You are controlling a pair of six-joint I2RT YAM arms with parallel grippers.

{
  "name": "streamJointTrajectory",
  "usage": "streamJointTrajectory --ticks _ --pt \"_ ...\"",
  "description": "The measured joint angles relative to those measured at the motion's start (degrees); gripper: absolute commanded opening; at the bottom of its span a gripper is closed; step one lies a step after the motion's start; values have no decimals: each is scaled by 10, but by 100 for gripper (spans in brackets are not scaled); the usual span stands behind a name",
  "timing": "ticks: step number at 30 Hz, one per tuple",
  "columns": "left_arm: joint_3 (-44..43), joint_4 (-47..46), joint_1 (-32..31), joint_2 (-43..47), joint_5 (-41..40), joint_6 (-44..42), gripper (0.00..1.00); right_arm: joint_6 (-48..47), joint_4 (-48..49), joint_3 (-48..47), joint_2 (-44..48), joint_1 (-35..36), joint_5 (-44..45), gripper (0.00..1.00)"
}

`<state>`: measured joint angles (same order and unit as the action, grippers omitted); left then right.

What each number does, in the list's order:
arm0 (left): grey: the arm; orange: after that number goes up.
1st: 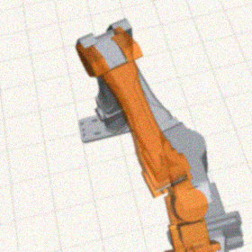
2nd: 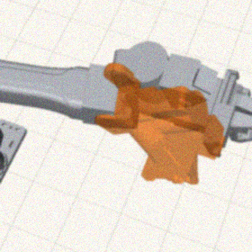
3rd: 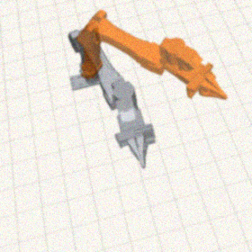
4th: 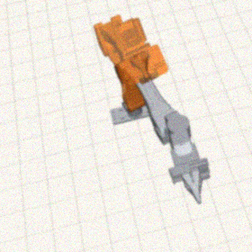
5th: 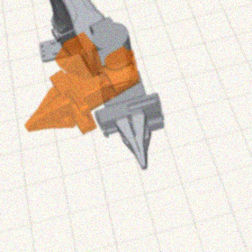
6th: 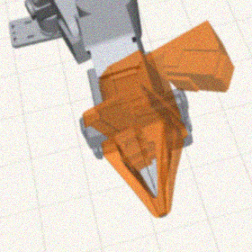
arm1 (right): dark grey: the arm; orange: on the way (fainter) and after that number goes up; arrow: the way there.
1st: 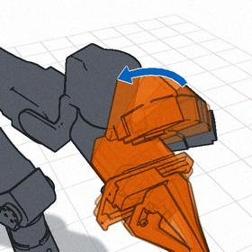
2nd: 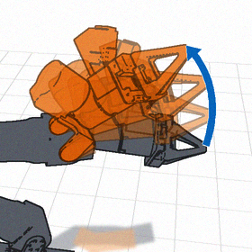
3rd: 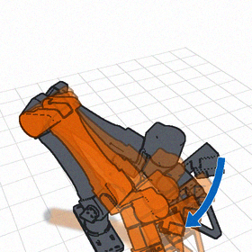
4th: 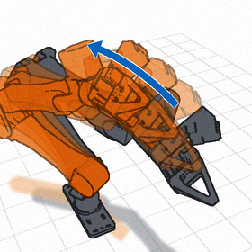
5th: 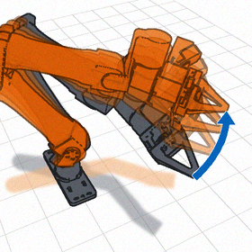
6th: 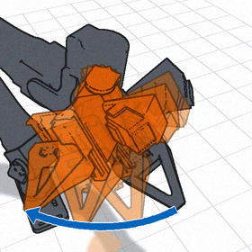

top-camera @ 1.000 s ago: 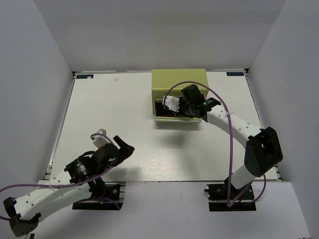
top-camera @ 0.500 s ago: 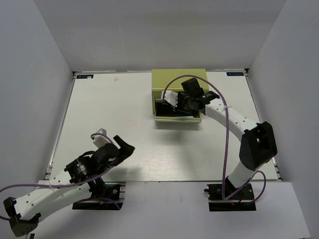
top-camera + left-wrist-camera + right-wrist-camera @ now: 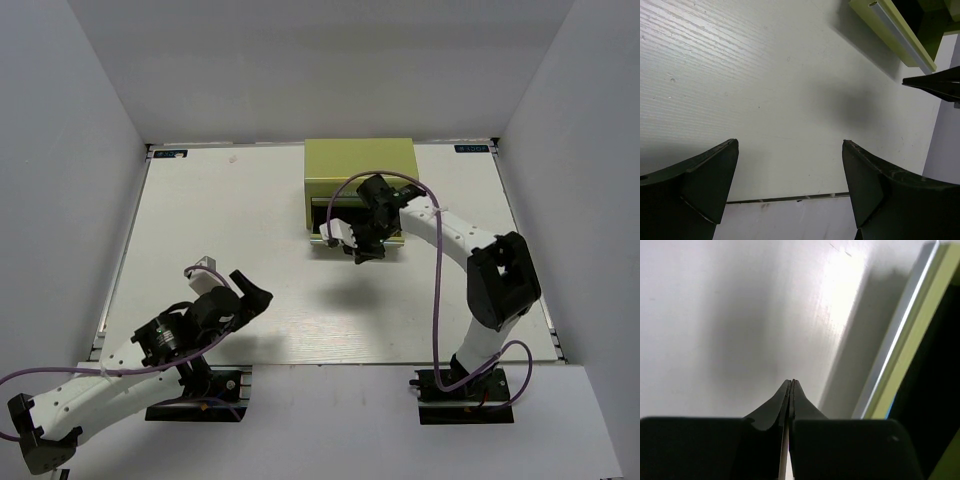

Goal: Sort the stationery into containers
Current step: Close the drawer in the storage box.

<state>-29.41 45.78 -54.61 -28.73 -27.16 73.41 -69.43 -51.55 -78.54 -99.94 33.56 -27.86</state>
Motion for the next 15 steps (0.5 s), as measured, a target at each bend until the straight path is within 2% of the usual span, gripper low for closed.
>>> streamJointTrajectory --ticks 4,9,15 --pt "0 -2 0 -2 0 -2 95 51 70 27 -4 6 43 0" --pt "0 -8 0 -10 0 -5 95 129 232 92 -4 18 150 0" --pt "0 -9 0 -16 0 -6 95 161 363 153 -4 30 255 0"
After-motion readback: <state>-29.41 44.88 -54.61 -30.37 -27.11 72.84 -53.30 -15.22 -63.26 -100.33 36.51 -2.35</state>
